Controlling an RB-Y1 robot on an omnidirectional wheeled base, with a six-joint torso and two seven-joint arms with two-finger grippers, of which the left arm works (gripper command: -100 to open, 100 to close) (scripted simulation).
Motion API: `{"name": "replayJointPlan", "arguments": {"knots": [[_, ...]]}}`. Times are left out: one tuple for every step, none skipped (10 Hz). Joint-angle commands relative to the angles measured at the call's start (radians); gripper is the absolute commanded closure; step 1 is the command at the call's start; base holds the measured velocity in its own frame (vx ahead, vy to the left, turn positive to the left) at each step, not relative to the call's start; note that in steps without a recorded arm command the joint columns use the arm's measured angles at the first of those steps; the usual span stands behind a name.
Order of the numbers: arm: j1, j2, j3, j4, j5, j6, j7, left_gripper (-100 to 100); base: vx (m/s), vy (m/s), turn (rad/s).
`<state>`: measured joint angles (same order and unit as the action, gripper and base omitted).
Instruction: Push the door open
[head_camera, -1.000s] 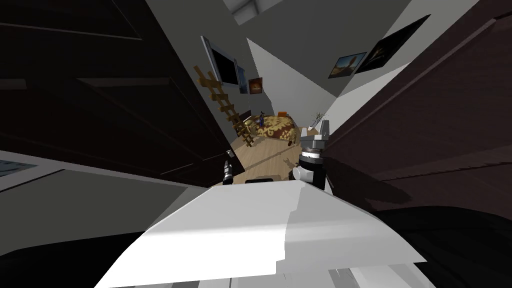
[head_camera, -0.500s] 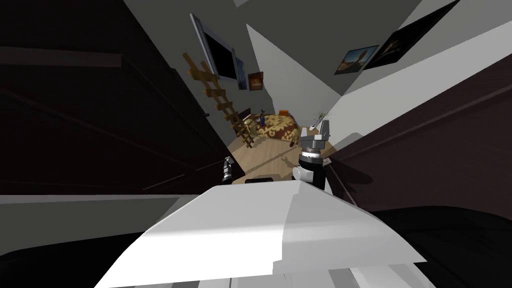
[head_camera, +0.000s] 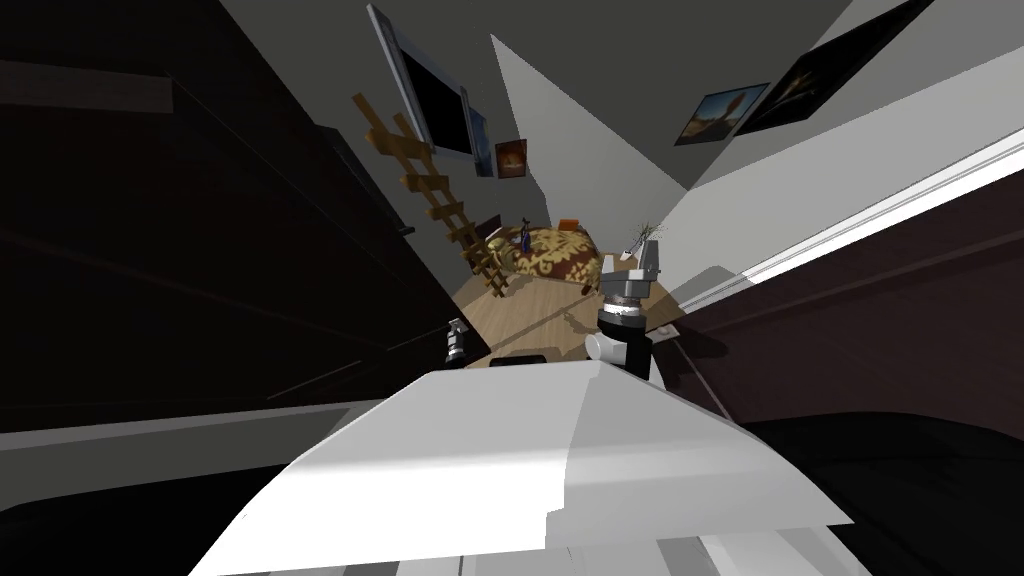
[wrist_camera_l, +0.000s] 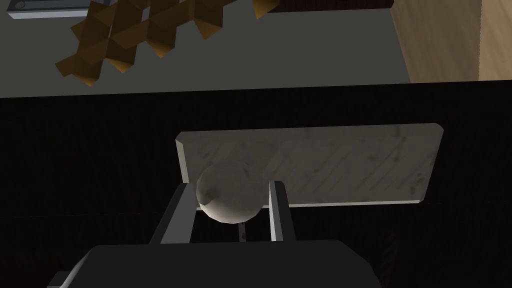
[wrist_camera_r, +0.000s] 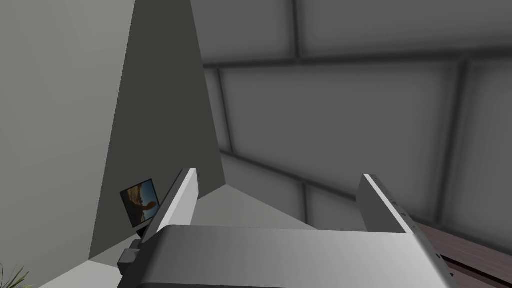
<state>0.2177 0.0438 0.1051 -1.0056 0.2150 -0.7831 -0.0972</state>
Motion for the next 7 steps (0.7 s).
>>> {"name": "replayJointPlan", "arguments": {"knots": [[0.002,-0.001,-0.001,0.001,0.000,0.000,0.000,100,-0.023,-0.008,-0.002],[0.002,-0.001,-0.001,0.001,0.000,0.000,0.000,100,-0.015,-0.006,0.001],[0.002,-0.001,-0.001,0.001,0.000,0.000,0.000,100,-0.009,-0.004,0.002],[0.002,-0.001,-0.001,0.001,0.000,0.000,0.000,100,0.000,0.000,0.000],[0.002,0.005,0.013,0.003,0.008,0.006,-0.005,100,0.096,-0.028,0.042],[0.001,0.007,0.017,0.003,0.010,0.007,-0.006,100,0.159,-0.022,0.045],[0.000,0.009,0.027,0.003,0.016,0.009,-0.009,100,0.189,-0.004,0.049]]}}
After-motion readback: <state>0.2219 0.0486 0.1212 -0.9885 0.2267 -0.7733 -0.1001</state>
